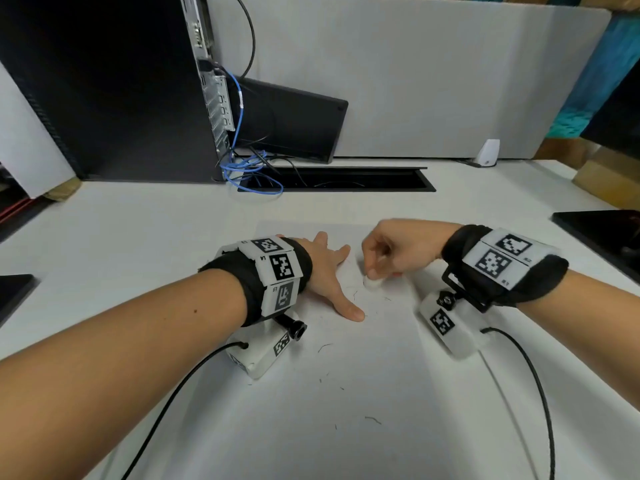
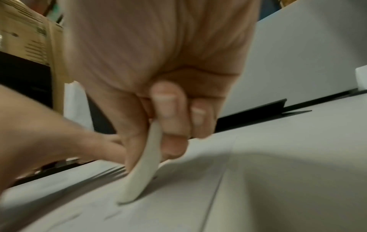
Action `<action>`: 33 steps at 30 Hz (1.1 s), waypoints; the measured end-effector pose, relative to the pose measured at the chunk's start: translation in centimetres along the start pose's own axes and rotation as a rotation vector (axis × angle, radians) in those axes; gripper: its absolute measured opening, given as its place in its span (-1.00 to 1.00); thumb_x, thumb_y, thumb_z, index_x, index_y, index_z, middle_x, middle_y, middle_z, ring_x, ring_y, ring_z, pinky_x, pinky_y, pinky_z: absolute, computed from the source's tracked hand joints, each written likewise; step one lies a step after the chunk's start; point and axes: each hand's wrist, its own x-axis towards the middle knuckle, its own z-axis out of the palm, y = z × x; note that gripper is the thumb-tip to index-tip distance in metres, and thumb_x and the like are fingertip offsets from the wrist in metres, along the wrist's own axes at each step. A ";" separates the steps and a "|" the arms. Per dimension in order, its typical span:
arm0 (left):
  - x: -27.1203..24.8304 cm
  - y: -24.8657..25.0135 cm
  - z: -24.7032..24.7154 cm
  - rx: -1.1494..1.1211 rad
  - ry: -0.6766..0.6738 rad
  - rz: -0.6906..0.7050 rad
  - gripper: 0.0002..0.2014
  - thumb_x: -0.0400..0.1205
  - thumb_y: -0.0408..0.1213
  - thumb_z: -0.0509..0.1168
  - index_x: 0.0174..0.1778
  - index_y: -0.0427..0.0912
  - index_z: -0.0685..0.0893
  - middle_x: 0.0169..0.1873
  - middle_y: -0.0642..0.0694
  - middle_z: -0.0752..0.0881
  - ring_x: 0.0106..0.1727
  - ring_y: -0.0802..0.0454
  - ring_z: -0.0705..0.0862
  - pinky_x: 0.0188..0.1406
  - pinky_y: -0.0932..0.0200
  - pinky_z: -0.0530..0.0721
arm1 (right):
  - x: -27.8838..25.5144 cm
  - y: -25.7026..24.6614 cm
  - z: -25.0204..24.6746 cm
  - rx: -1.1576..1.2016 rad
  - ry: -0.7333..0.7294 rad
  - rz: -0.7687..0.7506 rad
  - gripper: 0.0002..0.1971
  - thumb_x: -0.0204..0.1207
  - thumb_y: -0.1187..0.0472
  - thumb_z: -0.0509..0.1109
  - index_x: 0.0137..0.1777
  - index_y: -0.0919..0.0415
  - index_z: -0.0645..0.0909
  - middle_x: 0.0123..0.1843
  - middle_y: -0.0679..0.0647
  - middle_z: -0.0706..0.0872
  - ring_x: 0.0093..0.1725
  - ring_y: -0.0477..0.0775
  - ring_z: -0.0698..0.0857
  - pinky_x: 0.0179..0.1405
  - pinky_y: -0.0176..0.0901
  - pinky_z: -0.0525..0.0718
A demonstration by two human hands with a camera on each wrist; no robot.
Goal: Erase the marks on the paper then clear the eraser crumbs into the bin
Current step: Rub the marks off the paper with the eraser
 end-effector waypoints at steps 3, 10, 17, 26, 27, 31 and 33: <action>0.0 0.0 0.0 -0.008 -0.010 -0.004 0.18 0.23 0.51 0.29 0.61 0.25 -0.28 0.66 -0.03 -0.14 0.66 -0.14 0.07 0.51 -0.25 0.19 | 0.0 0.1 -0.1 0.011 0.010 0.029 -0.78 0.45 0.23 0.48 -0.40 0.02 0.61 -0.55 -0.11 0.60 -0.54 -0.12 0.50 -0.34 -0.10 0.53; -0.1 0.1 -0.1 -0.004 -0.016 -0.005 0.18 0.25 0.50 0.30 0.61 0.24 -0.29 0.66 -0.04 -0.17 0.67 -0.12 0.04 0.53 -0.25 0.17 | -0.6 0.5 0.0 0.043 -0.003 0.020 -0.80 0.47 0.29 0.46 -0.36 0.04 0.64 -0.54 -0.21 0.66 -0.46 -0.08 0.53 -0.33 -0.22 0.56; 0.2 -0.1 0.0 -0.013 -0.017 -0.002 0.19 0.23 0.50 0.31 0.61 0.25 -0.28 0.66 -0.03 -0.16 0.67 -0.12 0.04 0.53 -0.24 0.16 | -1.4 0.7 0.0 0.031 -0.171 0.019 -0.92 0.42 0.26 0.50 -0.29 0.15 0.73 -0.36 0.04 0.78 -0.44 -0.03 0.52 -0.29 -0.08 0.49; 0.4 -0.1 0.1 -0.024 -0.017 0.002 0.20 0.22 0.49 0.33 0.61 0.25 -0.29 0.66 -0.03 -0.15 0.66 -0.15 0.08 0.52 -0.23 0.20 | -2.2 0.6 0.1 0.006 -0.151 0.022 -0.87 0.45 0.28 0.47 -0.30 0.09 0.69 -0.37 0.02 0.79 -0.43 -0.09 0.58 -0.40 -0.33 0.53; 0.3 -0.1 0.2 -0.028 -0.018 0.005 0.20 0.22 0.48 0.33 0.61 0.25 -0.28 0.66 -0.03 -0.14 0.66 -0.15 0.08 0.52 -0.22 0.21 | -2.2 0.3 0.0 0.019 -0.140 0.015 -0.87 0.46 0.28 0.47 -0.30 0.09 0.69 -0.46 -0.09 0.75 -0.49 -0.15 0.55 -0.48 -0.40 0.50; 0.2 -0.7 -0.1 -0.053 -0.025 0.040 0.18 0.27 0.41 0.37 0.63 0.19 -0.26 0.65 -0.05 -0.13 0.67 -0.13 0.05 0.58 -0.19 0.21 | -0.2 -0.2 -1.4 0.136 0.102 -0.007 -0.95 0.43 0.25 0.51 -0.18 0.21 0.70 -0.30 0.16 0.78 -0.58 -0.13 0.57 -0.47 -0.36 0.57; 0.1 -1.5 -0.1 -0.062 -0.017 0.066 0.17 0.30 0.34 0.41 0.65 0.18 -0.22 0.66 -0.02 -0.13 0.68 -0.06 -0.01 0.61 -0.17 0.15 | 1.0 -0.4 -1.3 0.181 0.076 0.004 -0.84 0.40 0.23 0.54 -0.08 0.28 0.69 -0.17 0.34 0.80 -0.47 0.00 0.69 -0.37 -0.29 0.66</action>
